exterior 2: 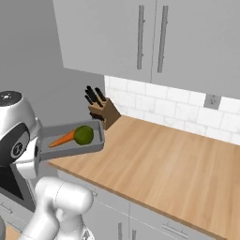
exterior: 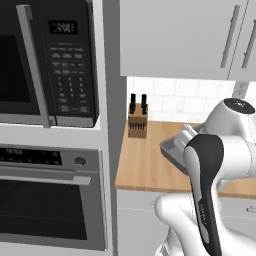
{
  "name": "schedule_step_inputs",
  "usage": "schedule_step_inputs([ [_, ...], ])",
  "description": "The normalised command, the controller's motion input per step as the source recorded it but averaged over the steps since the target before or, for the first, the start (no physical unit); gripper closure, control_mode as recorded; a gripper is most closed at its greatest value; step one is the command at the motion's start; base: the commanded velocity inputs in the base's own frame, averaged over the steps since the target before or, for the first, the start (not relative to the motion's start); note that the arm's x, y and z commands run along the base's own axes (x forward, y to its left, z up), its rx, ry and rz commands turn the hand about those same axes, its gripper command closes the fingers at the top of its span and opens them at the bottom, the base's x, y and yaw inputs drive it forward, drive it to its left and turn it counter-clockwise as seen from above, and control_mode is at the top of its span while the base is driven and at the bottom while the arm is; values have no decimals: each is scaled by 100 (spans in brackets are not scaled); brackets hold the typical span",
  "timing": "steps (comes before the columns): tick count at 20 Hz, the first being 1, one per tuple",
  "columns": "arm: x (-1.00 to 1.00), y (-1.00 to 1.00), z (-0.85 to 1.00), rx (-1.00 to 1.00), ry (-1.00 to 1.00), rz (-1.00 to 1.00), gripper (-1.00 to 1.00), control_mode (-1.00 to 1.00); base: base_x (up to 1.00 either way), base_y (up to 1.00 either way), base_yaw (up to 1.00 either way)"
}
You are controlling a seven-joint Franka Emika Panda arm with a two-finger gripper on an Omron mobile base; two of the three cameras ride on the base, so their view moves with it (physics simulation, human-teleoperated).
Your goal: Take the meat container that has the chicken drumstick and place it on the second highest rack of the freezer. Then take the vegetable container that has the carrot and lime and place it on the highest rack of the freezer.
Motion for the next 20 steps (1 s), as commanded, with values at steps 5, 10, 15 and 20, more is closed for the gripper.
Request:
schedule_step_inputs([
  [5,0,0,0,0,0,0,100,100,-86,14,9],
  [10,0,0,0,0,0,0,100,100,-79,72,27],
  [15,0,0,0,0,0,0,100,100,-17,100,18],
  [20,0,0,0,0,0,0,100,100,0,100,10],
])
